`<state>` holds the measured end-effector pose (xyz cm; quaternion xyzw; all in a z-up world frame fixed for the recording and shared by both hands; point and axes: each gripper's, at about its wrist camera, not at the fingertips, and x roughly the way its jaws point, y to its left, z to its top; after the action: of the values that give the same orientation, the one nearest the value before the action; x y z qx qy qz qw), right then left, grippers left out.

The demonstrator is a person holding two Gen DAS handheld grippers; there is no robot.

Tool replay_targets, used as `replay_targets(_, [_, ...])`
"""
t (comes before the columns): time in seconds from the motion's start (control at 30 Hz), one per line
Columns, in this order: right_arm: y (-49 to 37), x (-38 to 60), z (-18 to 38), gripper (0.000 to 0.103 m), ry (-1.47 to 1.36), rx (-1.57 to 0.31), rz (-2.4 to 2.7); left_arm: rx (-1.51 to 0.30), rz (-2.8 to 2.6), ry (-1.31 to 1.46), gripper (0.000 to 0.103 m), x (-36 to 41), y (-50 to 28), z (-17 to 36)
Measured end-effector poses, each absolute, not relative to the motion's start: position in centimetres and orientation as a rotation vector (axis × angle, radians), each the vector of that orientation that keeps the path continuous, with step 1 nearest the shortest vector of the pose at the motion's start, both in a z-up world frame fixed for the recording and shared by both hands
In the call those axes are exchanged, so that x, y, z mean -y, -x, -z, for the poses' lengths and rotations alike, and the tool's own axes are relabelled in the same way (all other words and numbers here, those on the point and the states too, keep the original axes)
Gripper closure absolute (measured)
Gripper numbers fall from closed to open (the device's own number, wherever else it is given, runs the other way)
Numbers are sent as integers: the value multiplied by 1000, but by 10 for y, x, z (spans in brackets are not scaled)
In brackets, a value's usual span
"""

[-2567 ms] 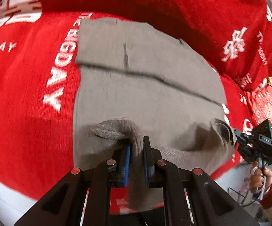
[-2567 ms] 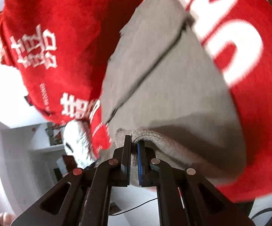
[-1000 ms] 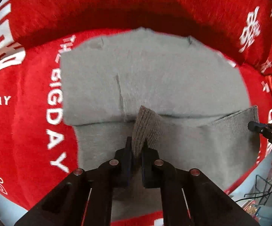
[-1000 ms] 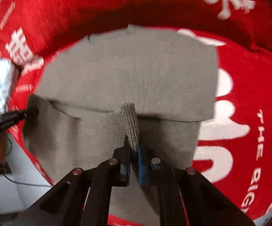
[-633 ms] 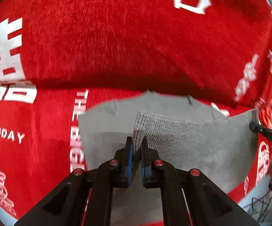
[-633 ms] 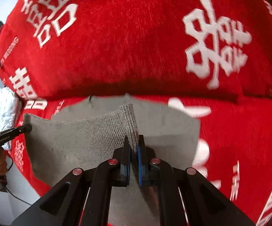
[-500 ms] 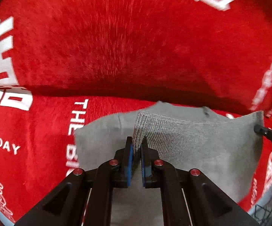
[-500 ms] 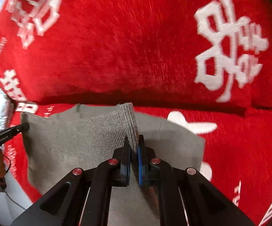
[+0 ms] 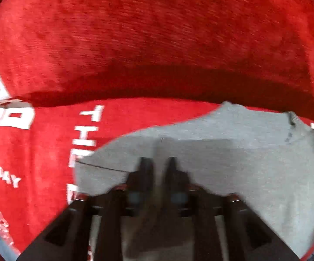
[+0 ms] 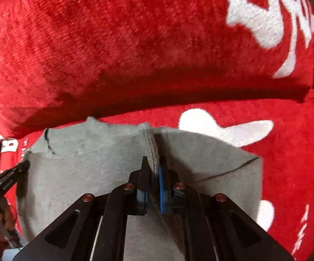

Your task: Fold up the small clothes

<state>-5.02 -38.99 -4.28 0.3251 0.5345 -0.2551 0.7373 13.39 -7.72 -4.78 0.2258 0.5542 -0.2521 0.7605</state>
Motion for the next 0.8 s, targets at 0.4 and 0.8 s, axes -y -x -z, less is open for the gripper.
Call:
replay_targets(0.4, [86, 374, -3, 69, -793, -1165, 661, -1286, 515, -382, 36, 13, -131, 21])
replay_targets(0.8, [157, 289, -4, 69, -624, -1256, 590, -1294, 458, -488, 21, -46, -81, 35])
